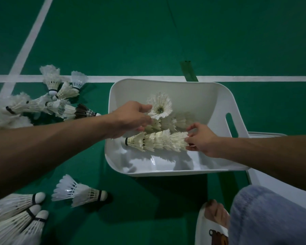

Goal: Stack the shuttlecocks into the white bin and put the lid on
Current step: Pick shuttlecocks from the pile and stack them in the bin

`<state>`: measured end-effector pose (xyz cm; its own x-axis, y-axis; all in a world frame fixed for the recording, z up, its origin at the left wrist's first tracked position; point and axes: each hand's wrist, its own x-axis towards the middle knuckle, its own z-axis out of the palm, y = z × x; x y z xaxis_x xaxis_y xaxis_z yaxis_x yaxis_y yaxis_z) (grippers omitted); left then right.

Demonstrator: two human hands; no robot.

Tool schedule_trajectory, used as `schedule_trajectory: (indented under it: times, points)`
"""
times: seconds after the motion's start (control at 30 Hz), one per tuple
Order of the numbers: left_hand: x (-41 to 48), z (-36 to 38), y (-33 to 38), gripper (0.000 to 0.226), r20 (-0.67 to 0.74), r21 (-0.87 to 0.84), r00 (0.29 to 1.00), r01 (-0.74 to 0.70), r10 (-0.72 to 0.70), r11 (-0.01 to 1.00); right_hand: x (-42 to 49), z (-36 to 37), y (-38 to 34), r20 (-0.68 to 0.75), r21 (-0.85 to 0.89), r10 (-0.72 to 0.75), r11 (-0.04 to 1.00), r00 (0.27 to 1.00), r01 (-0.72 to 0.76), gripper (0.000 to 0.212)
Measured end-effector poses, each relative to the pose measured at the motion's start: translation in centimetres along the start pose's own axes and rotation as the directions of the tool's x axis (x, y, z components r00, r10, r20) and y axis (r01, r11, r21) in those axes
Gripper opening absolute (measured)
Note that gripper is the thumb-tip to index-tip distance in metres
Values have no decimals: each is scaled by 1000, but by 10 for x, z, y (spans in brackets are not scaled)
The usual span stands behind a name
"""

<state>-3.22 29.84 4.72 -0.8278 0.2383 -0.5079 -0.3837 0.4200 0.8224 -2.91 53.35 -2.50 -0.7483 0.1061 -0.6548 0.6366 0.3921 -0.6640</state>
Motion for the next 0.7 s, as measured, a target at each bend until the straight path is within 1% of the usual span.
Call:
schedule_trajectory:
  times: [0.1, 0.2, 0.33, 0.4, 0.53, 0.6, 0.67, 0.7]
  points:
    - [0, -1, 0, 60, 11, 8, 1000, -19, 19, 1000, 4, 7, -4, -40, 33, 1, 999, 999, 0, 30]
    - [0, -1, 1, 58, 19, 49, 998, -58, 57, 997, 9, 5, -8, -47, 96, 1, 995, 999, 4, 31]
    - [2, 0, 2, 43, -58, 106, 992, -109, 116, 988, 12, 4, -3, -33, 132, 10, 991, 999, -6, 33]
    - [3, 2, 3, 39, -67, 129, 988, -128, 137, 983, 10, 1, -3, -15, 111, 7, 994, 1000, -5, 32]
    - [3, 8, 7, 38, -36, 211, 983, -167, 179, 963, 6, -14, -7, -25, -20, -39, 999, 999, 38, 35]
    - [4, 13, 10, 38, -29, 262, 981, -176, 190, 949, 0, -23, -11, -54, -24, -100, 995, 994, 99, 35]
    - [6, 20, 12, 39, -13, 338, 979, -185, 201, 923, -10, -31, -16, -68, -12, -230, 973, 971, 230, 39]
    - [7, 23, 14, 40, -4, 366, 979, -189, 205, 911, -17, -35, -18, -47, -46, -314, 949, 948, 312, 45]
